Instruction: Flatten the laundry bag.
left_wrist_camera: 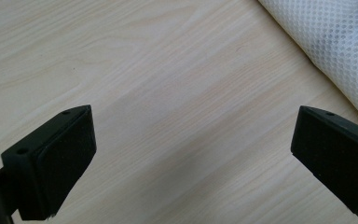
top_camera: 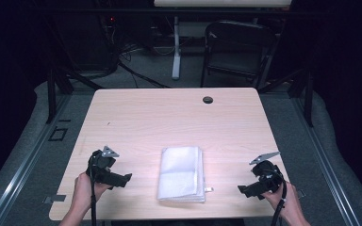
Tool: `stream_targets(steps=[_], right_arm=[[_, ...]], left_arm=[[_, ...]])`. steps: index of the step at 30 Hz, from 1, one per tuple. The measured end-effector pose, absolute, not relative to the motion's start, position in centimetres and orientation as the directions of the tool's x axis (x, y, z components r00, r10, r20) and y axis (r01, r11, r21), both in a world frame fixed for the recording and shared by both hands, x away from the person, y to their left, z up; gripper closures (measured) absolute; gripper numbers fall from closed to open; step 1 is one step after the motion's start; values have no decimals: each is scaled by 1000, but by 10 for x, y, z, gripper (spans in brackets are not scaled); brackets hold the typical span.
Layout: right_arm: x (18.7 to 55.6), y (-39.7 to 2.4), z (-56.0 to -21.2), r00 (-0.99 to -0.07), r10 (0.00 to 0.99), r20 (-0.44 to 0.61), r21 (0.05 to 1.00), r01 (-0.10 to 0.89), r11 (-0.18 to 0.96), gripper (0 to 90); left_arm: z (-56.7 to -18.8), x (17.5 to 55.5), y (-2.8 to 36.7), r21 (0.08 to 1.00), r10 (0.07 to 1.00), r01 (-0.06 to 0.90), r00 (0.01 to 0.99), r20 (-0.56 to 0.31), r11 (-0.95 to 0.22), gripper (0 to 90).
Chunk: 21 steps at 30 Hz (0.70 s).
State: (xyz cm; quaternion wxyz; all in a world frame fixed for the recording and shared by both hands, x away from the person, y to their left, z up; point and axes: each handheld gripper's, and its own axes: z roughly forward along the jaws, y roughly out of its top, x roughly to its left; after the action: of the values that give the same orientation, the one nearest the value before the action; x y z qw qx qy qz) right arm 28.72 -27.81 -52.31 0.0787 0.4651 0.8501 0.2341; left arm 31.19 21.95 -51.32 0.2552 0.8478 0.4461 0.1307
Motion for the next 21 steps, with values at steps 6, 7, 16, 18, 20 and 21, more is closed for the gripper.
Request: stream_targets(steps=[6, 7, 16, 18, 20, 21], right_arm=[[286, -277, -523, -560, 824, 89, 464, 755, 463, 0], [285, -274, -526, -544, 832, 109, 496, 755, 429, 2], [285, -273, -522, -562, 821, 95, 467, 754, 462, 12], [285, -273, -522, -569, 817, 97, 467, 751, 467, 12], [286, -273, -522, -569, 817, 89, 467, 749, 470, 14], [285, -272, -522, -567, 818, 96, 469, 751, 466, 15]], left_arm=[[-512, 312, 217, 556, 814, 678, 581, -5, -481, 0], [-511, 312, 216, 554, 814, 678, 581, -3, -483, 1], [-506, 307, 203, 571, 786, 649, 619, -10, -503, 1], [-506, 306, 198, 576, 780, 642, 626, -13, -506, 1], [-504, 304, 193, 576, 768, 632, 641, -13, -518, 1], [-504, 303, 190, 580, 765, 629, 643, -15, -517, 1]])
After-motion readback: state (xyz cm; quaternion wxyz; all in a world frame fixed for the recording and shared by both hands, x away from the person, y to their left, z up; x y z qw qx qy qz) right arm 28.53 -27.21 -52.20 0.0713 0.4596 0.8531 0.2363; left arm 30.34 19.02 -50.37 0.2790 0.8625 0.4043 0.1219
